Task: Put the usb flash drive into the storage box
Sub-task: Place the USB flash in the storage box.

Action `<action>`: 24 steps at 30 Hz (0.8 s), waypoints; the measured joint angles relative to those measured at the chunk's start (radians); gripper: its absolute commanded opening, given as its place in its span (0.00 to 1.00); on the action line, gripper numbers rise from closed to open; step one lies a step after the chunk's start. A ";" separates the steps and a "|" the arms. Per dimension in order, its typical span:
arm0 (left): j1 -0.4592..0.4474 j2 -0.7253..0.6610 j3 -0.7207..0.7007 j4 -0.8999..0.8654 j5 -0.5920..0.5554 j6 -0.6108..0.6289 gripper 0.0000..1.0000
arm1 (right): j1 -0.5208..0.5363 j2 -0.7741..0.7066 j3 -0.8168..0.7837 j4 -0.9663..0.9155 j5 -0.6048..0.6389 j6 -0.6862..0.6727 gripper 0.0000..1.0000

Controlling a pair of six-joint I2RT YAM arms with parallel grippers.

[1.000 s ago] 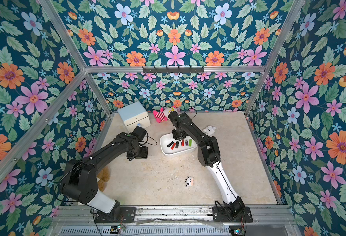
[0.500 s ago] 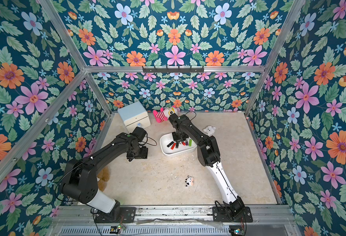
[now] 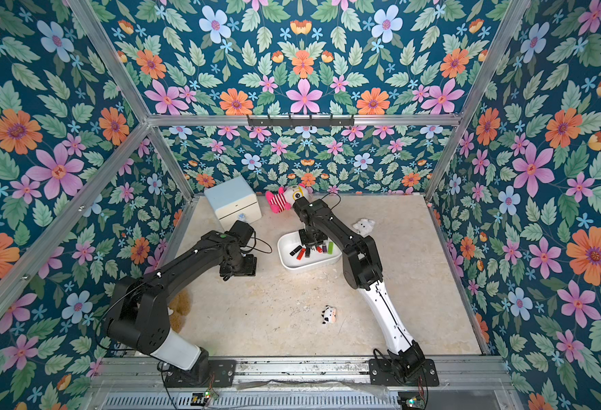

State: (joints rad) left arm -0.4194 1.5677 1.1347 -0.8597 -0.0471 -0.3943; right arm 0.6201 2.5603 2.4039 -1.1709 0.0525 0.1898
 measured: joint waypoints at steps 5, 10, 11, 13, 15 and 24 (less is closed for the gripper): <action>0.000 0.000 0.000 0.000 0.000 0.000 0.73 | 0.000 0.000 0.000 0.000 0.000 0.000 0.34; 0.000 0.000 0.000 0.000 0.004 0.000 0.73 | 0.000 -0.001 0.000 0.000 0.003 0.000 0.39; 0.000 0.000 0.000 0.000 0.003 0.000 0.73 | 0.000 -0.003 -0.003 0.001 0.005 0.000 0.40; 0.000 -0.001 0.000 0.000 0.004 0.000 0.73 | 0.001 -0.017 -0.013 0.000 0.008 0.000 0.40; 0.000 -0.001 -0.001 0.000 0.004 0.000 0.73 | 0.000 -0.031 -0.016 0.000 0.009 0.000 0.41; 0.000 -0.019 -0.001 -0.001 0.003 0.000 0.83 | 0.002 -0.082 -0.030 -0.006 0.032 0.001 0.51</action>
State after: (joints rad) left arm -0.4191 1.5486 1.1336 -0.8604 -0.0441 -0.3939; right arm 0.6220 2.4779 2.3741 -1.1767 0.0841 0.1905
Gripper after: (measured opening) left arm 0.756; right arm 0.432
